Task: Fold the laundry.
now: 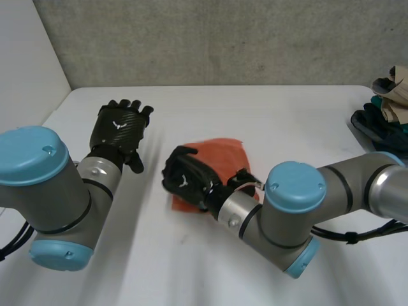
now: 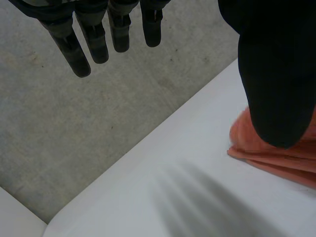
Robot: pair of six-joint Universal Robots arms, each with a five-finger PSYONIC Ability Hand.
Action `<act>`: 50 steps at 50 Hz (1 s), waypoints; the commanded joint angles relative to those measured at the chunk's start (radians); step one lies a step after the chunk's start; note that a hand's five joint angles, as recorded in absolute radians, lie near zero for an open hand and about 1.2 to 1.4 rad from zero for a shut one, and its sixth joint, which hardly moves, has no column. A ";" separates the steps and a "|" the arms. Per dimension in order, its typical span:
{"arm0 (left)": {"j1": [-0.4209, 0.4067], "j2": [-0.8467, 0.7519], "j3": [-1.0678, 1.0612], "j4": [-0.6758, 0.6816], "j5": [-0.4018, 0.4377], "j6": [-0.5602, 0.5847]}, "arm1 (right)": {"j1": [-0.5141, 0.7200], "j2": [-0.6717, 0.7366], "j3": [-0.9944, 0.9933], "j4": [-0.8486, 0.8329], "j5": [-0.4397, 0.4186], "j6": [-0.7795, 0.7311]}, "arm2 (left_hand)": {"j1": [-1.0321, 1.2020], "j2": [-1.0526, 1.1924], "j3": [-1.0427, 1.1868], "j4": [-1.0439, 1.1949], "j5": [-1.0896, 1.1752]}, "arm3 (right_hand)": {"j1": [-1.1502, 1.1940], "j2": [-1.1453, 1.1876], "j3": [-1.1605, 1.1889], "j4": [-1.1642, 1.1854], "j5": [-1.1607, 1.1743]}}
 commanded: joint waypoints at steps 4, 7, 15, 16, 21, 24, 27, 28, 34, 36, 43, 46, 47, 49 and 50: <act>-0.040 -0.091 0.163 0.008 0.003 -0.027 | -0.104 -0.216 0.051 0.025 0.267 0.671 | 0.006 -0.010 -0.016 -0.013 -0.027 | -0.847 -0.906 -0.905 -0.905 -0.926; -0.071 -0.113 0.214 0.008 0.024 -0.073 | -0.168 -0.305 0.064 0.065 0.244 0.909 | 0.015 -0.001 -0.008 -0.004 -0.018 | -0.847 -0.906 -0.905 -0.905 -0.926; -0.149 -0.267 0.395 -0.018 0.204 -0.259 | -0.251 -0.233 -0.049 0.304 0.227 1.091 | 0.042 0.025 0.019 0.023 0.009 | -0.847 -0.906 -0.905 -0.905 -0.926; -0.155 -0.287 0.410 -0.029 0.207 -0.259 | -0.250 -0.218 -0.068 0.327 0.229 1.091 | 0.042 0.025 0.019 0.023 0.009 | -0.847 -0.906 -0.905 -0.905 -0.926; -0.167 -0.416 0.521 -0.200 0.147 -0.250 | -0.251 -0.106 -0.192 0.450 0.214 1.095 | 0.053 0.037 0.031 0.034 0.020 | -0.847 -0.906 -0.905 -0.905 -0.926; -0.166 -0.438 0.536 -0.272 0.081 -0.228 | -0.247 -0.037 -0.264 0.510 0.203 1.094 | 0.053 0.037 0.031 0.034 0.020 | -0.847 -0.906 -0.905 -0.905 -0.926; -0.166 -0.435 0.518 -0.335 -0.002 -0.165 | -0.236 0.034 -0.336 0.571 0.163 1.092 | 0.045 0.028 0.022 0.026 0.012 | -0.847 -0.906 -0.905 -0.905 -0.926; -0.161 -0.432 0.501 -0.341 -0.031 -0.129 | -0.231 0.064 -0.364 0.594 0.149 1.091 | 0.039 0.022 0.016 0.020 0.006 | -0.847 -0.906 -0.905 -0.905 -0.926; -0.158 -0.446 0.460 -0.340 -0.058 -0.004 | -0.204 0.169 -0.436 0.651 0.163 1.048 | 0.033 0.016 0.010 0.014 0.000 | -0.847 -0.906 -0.905 -0.905 -0.926; -0.158 -0.453 0.458 -0.340 -0.066 0.034 | -0.202 0.193 -0.445 0.655 0.192 0.989 | 0.033 0.016 0.010 0.014 0.000 | -0.847 -0.906 -0.905 -0.905 -0.926; -0.158 -0.452 0.455 -0.343 -0.055 0.060 | -0.199 0.152 -0.439 0.652 0.321 0.823 | 0.027 0.010 0.004 0.008 -0.006 | -0.810 -0.870 -0.869 -0.869 -0.890; -0.166 -0.401 0.458 -0.325 -0.051 0.057 | -0.199 0.063 -0.413 0.642 0.344 0.793 | 0.012 -0.004 -0.010 -0.007 -0.021 | -0.787 -0.846 -0.845 -0.845 -0.866; -0.166 -0.372 0.457 -0.317 -0.049 0.054 | -0.199 0.045 -0.403 0.635 0.346 0.792 | 0.009 -0.007 -0.013 -0.010 -0.024 | -0.787 -0.846 -0.845 -0.845 -0.866; -0.164 -0.319 0.452 -0.303 -0.043 0.047 | -0.198 -0.009 -0.360 0.593 0.358 0.777 | 0.003 -0.013 -0.019 -0.016 -0.030 | -0.787 -0.846 -0.845 -0.845 -0.866; -0.166 -0.277 0.447 -0.293 -0.032 0.031 | -0.196 -0.029 -0.335 0.565 0.364 0.775 | 0.003 -0.013 -0.019 -0.016 -0.030 | -0.787 -0.846 -0.845 -0.845 -0.866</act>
